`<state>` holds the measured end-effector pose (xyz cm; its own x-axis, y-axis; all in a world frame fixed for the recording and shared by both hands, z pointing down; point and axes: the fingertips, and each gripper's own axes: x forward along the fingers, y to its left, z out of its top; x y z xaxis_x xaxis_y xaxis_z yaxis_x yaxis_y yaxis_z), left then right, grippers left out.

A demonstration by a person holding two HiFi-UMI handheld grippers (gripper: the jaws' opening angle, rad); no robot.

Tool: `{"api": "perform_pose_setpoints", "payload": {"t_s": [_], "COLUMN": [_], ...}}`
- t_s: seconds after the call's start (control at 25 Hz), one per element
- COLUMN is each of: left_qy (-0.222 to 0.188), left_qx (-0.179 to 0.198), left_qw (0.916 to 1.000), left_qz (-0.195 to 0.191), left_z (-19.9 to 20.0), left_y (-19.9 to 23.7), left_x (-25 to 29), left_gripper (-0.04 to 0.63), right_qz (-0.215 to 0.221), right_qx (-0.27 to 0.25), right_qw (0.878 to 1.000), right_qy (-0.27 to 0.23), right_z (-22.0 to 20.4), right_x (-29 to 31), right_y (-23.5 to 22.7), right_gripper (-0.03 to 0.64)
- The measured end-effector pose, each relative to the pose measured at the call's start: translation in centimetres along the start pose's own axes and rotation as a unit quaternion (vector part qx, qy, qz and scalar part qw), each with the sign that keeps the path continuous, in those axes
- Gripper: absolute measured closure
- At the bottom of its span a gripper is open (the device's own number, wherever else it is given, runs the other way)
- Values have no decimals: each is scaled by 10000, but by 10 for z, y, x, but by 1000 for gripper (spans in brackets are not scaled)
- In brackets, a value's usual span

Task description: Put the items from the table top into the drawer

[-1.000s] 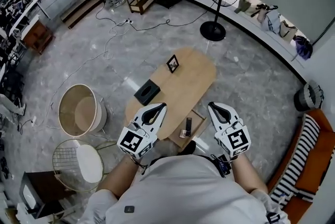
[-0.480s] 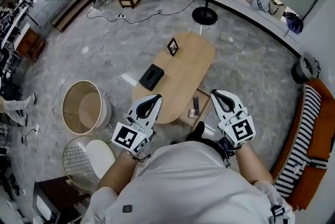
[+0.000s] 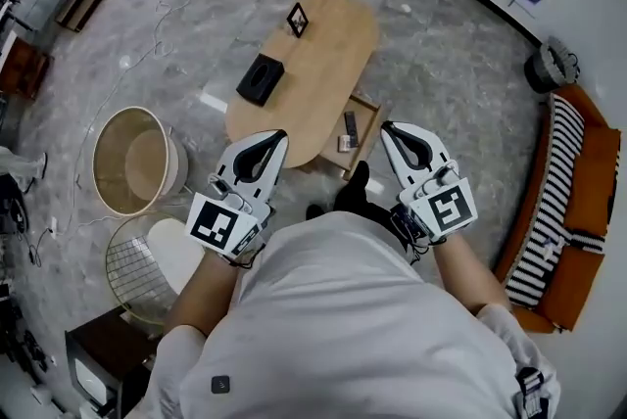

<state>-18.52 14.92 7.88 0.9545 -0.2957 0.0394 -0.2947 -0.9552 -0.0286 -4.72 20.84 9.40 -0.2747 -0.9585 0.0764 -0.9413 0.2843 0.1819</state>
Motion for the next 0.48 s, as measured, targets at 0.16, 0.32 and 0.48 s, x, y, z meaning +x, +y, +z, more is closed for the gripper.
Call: {"api": "perform_pose_setpoints", "payload": {"t_s": [0.16,0.32,0.48], "left_qy": [-112,-108,-146], "left_qx": [46,81,62], "left_qw": [9999,9999,9999], "left_qz": [30,26,-15], "left_z": [6,5,4], "left_y": [5,7,2], "left_x": [-10,-17,-20], "left_gripper": [586,586,586], "right_qz": [-22,51,65], "right_qx": [-11,-22,43], "right_qw": [10000,9998,9992], "right_qy": [-3,173,385], "right_z": [0,-8,-13], "right_x": [-1,0,-1], "right_y": [14,28,33], "right_gripper": [588,588,589]}}
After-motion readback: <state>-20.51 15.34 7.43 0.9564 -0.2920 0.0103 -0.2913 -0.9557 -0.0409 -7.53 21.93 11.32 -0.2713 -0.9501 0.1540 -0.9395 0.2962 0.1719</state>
